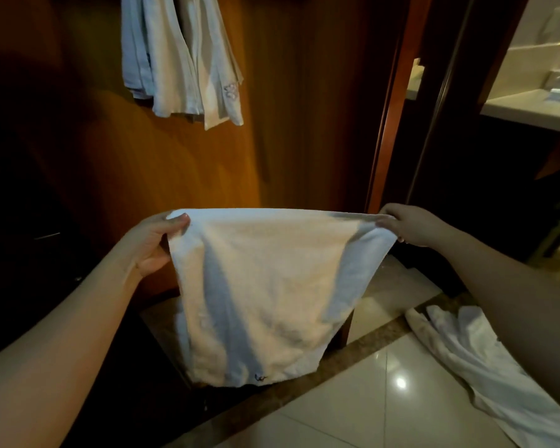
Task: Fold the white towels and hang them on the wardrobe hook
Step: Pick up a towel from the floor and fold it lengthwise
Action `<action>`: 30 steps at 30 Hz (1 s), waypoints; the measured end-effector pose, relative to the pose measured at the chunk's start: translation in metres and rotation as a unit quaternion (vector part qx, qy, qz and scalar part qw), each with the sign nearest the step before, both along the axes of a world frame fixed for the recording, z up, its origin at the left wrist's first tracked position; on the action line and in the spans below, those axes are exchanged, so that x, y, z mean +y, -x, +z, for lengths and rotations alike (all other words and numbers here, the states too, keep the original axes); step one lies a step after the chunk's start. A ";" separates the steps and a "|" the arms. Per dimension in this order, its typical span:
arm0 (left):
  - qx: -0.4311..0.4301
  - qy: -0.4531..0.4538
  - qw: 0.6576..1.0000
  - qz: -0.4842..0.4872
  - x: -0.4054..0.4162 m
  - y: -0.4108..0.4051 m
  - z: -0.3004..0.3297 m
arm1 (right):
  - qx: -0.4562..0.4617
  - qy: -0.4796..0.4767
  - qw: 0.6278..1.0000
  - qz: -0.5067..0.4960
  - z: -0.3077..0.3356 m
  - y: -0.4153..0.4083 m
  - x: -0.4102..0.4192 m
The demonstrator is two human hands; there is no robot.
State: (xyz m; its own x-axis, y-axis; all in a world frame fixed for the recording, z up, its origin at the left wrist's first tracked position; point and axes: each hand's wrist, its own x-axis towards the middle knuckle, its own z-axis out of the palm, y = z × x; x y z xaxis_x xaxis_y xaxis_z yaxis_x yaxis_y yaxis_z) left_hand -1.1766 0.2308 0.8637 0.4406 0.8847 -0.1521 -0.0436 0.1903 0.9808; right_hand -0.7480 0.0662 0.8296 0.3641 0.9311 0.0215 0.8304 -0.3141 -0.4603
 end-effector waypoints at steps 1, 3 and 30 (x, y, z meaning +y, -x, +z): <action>-0.032 0.017 0.999 0.013 -0.003 0.000 -0.003 | 0.012 -0.009 1.000 0.001 -0.001 0.003 -0.001; -0.081 0.041 0.995 0.052 -0.010 -0.003 -0.010 | 0.041 -0.022 0.999 -0.005 -0.003 0.011 -0.002; -0.033 -0.013 0.995 -0.098 -0.139 -0.074 -0.032 | 0.266 -0.128 0.947 0.128 0.021 0.199 -0.041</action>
State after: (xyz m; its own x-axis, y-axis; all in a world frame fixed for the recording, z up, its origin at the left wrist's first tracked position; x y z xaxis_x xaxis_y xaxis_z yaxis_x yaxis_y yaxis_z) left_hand -1.1025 0.0916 0.8315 0.6128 0.7844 -0.0958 -0.0733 0.1771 0.9815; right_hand -0.9466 0.0251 0.8502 0.1493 0.9796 0.1347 0.4937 0.0442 -0.8685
